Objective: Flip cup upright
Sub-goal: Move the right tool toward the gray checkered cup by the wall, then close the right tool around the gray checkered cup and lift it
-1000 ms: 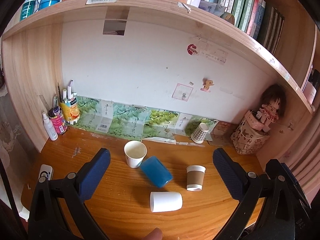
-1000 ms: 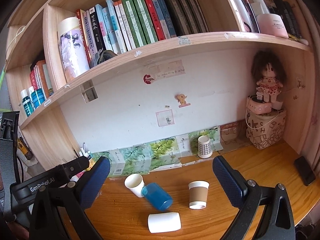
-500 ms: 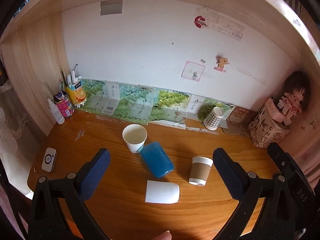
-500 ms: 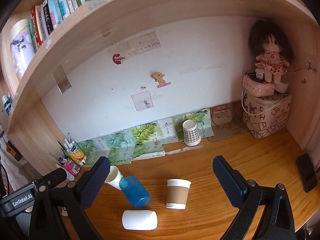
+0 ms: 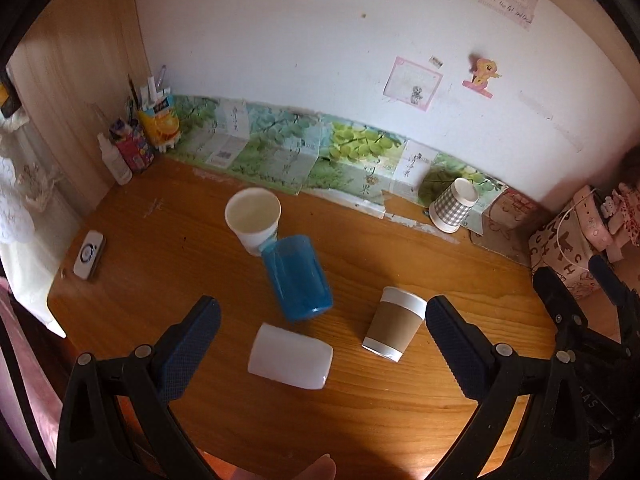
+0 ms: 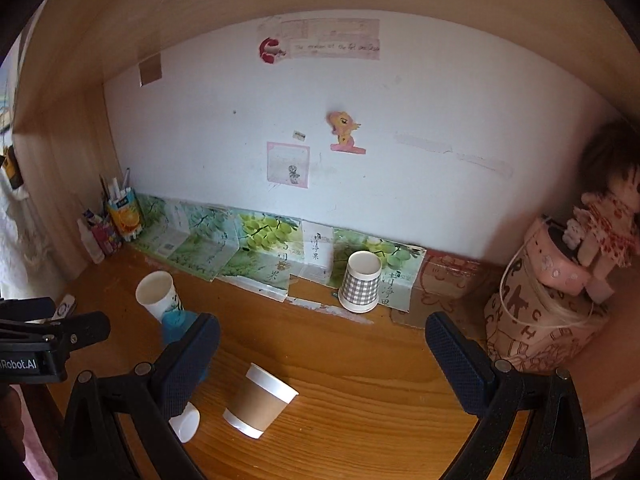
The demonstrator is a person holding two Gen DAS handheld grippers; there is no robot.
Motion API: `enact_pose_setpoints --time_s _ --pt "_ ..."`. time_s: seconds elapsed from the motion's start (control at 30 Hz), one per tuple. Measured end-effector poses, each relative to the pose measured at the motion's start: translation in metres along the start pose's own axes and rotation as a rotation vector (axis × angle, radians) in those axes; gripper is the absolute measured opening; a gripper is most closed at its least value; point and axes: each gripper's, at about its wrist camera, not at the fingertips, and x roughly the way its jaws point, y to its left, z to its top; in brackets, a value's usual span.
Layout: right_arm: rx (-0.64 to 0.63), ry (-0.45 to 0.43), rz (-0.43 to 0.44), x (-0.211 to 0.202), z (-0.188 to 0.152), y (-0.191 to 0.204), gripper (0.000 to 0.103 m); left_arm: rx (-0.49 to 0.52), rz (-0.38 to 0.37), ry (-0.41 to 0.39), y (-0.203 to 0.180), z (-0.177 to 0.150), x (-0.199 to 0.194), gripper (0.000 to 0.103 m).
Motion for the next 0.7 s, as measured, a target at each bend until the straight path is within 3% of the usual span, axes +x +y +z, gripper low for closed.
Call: enact_pose_setpoints --time_s 0.23,0.43,0.7 --pt "-0.117 0.029 0.062 0.031 0.002 -0.005 0.103 -0.084 0.005 0.069 -0.002 -0.018 0.019 0.102" --pt "-0.094 0.037 0.070 0.074 0.005 -0.012 0.103 -0.114 0.062 0.083 -0.005 -0.028 0.028 0.102" --pt "0.006 0.071 0.058 0.138 0.000 -0.026 0.100 -0.144 0.081 0.101 0.002 -0.038 0.041 0.102"
